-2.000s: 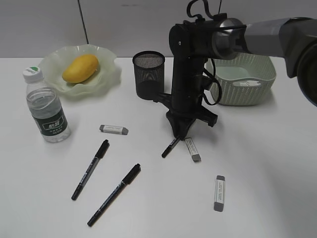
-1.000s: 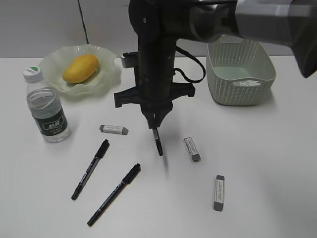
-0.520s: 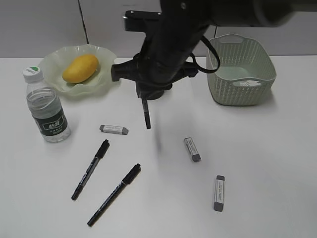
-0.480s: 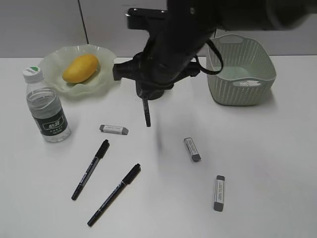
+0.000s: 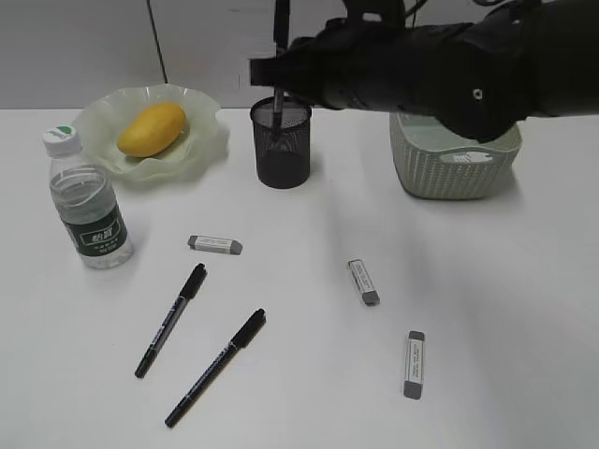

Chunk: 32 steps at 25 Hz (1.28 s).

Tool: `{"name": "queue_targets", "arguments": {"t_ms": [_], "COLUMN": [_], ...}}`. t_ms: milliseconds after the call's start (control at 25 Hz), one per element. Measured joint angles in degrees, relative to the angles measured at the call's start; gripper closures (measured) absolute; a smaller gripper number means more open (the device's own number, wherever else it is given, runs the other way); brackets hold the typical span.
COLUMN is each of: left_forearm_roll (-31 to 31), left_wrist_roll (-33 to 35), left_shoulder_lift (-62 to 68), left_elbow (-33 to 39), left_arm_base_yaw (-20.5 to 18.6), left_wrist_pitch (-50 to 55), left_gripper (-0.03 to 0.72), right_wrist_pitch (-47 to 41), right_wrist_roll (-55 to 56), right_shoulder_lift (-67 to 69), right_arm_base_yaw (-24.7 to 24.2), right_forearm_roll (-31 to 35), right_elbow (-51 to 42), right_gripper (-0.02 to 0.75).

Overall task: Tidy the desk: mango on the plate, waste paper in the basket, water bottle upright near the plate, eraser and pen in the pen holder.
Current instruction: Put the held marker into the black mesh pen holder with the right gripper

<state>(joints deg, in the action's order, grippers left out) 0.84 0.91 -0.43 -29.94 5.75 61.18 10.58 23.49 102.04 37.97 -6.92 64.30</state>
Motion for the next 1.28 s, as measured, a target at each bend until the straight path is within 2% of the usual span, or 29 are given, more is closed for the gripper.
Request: {"name": "queue_targets", "arguments": {"t_ms": [280, 480, 840, 1280], "left_forearm_roll": [0.0, 0.0, 0.1, 0.1], "left_wrist_roll": [0.0, 0.0, 0.0, 0.0], "left_shoulder_lift": [0.0, 0.0, 0.0, 0.0], "left_elbow": [0.0, 0.0, 0.0, 0.0], "left_arm_base_yaw": [0.0, 0.0, 0.0, 0.0], "left_wrist_pitch": [0.0, 0.0, 0.0, 0.0], "left_gripper": [0.264, 0.264, 0.272, 0.285], "right_wrist_pitch": [9.7, 10.4, 10.6, 9.9], "right_wrist_roll": [-6.2, -13.5, -16.6, -19.4], "right_shoulder_lift": [5.6, 11.2, 21.6, 26.6], "right_arm_base_yaw": [-6.8, -6.9, -6.9, -6.9], "right_forearm_roll": [-0.4, -0.4, -0.2, 2.6], "right_elbow": [5.1, 11.7, 22.1, 25.3], "right_gripper": [0.643, 0.643, 0.643, 0.643]}}
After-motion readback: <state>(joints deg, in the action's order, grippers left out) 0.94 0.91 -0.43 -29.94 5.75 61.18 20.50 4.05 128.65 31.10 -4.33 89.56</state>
